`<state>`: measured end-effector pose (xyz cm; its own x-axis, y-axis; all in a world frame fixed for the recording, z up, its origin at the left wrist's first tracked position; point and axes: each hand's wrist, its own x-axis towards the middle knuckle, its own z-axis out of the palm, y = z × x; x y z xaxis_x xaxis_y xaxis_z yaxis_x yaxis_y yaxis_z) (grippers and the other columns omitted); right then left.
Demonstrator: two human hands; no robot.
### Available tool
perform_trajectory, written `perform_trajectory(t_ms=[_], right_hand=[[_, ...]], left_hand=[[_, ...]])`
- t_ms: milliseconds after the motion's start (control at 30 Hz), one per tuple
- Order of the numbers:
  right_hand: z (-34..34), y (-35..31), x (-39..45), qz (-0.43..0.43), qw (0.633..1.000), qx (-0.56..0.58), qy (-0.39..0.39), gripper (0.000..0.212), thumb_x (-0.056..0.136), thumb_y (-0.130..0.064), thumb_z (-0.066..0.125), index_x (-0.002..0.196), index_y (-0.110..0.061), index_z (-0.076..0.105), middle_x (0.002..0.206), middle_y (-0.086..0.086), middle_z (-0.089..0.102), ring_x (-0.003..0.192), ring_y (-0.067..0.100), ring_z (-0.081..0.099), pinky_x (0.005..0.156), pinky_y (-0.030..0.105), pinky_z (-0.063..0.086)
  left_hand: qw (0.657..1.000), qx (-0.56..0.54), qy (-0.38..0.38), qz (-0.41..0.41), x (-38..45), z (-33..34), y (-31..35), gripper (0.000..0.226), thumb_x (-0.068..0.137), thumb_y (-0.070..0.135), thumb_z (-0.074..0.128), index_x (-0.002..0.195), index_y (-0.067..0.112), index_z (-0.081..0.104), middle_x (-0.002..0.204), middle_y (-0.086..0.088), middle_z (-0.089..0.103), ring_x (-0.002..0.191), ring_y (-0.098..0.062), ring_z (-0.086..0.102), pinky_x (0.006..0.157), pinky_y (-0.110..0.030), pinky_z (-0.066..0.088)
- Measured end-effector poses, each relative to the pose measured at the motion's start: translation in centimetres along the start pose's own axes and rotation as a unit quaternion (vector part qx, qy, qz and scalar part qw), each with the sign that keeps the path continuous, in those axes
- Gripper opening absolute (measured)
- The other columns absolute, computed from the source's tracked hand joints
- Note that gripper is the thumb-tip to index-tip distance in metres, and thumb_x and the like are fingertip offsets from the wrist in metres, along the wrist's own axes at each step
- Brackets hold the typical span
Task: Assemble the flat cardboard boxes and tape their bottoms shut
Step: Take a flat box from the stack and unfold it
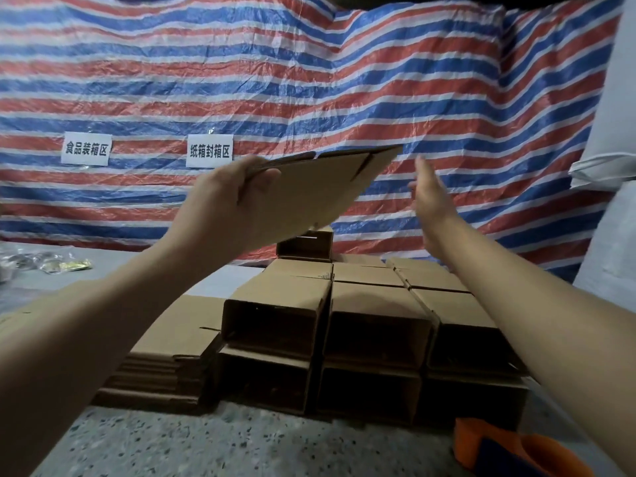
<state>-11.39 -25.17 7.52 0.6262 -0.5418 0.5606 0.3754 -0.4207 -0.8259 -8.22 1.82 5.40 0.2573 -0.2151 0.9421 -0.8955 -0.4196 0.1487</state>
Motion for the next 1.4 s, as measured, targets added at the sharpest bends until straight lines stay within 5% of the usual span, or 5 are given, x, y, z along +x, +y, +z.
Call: perform_trajectory(t_ms=[267,367,500,1067,1400], right_hand=[[-5.1,-0.2,-1.8,-0.020,0.996,0.045,0.073,0.044,0.094,-0.074,0.038,0.102,-0.037,0.061,0.107,-0.003,0.073,0.099,0.013,0.068,0.086,0.031,0.055],[-5.3,0.0,-2.7,0.006,0.990,0.049,0.131,0.049,0.091,-0.076,0.045,0.102,-0.030,0.061,0.107,0.007,0.065,0.092,0.017,0.065,0.084,0.032,0.054],[-5.4,1.1,-4.8,0.097,0.982,0.053,0.156,0.064,0.083,-0.082,0.050,0.112,-0.025,0.055,0.116,0.005,0.064,0.097,0.017,0.059,0.090,0.039,0.049],[-5.4,13.0,-16.9,0.246,0.967,0.019,0.066,0.061,0.098,-0.051,0.055,0.105,0.009,0.060,0.088,0.018,0.063,0.100,0.054,0.062,0.092,0.060,0.053],[-4.4,13.4,-17.8,0.269,0.958,0.059,0.083,0.055,0.087,-0.064,0.063,0.108,-0.013,0.067,0.103,0.014,0.075,0.099,0.031,0.070,0.099,0.056,0.052]], left_hand=[[0.966,-0.214,-0.117,-0.090,0.4,2.6,1.2,0.028,0.099,0.043,0.043,0.088,0.025,0.061,0.068,0.020,0.060,0.065,0.004,0.052,0.062,-0.015,0.042],[0.882,-0.368,-0.167,-0.243,0.3,3.5,0.8,0.036,0.085,0.056,0.054,0.107,0.030,0.064,0.100,0.016,0.071,0.100,-0.004,0.065,0.094,-0.034,0.051],[0.786,-0.490,-0.164,-0.340,-0.6,4.7,0.9,0.053,0.082,0.049,0.068,0.128,0.025,0.056,0.119,0.003,0.070,0.107,-0.014,0.068,0.090,-0.040,0.054],[0.751,-0.342,-0.208,-0.525,-14.7,8.9,-1.8,0.036,0.080,0.054,0.068,0.102,0.025,0.070,0.100,-0.007,0.071,0.097,-0.026,0.067,0.074,-0.040,0.053],[0.734,-0.397,-0.316,-0.451,-13.6,7.5,-1.6,0.033,0.082,0.048,0.060,0.098,0.026,0.077,0.092,-0.007,0.073,0.079,-0.018,0.069,0.060,-0.030,0.054]])
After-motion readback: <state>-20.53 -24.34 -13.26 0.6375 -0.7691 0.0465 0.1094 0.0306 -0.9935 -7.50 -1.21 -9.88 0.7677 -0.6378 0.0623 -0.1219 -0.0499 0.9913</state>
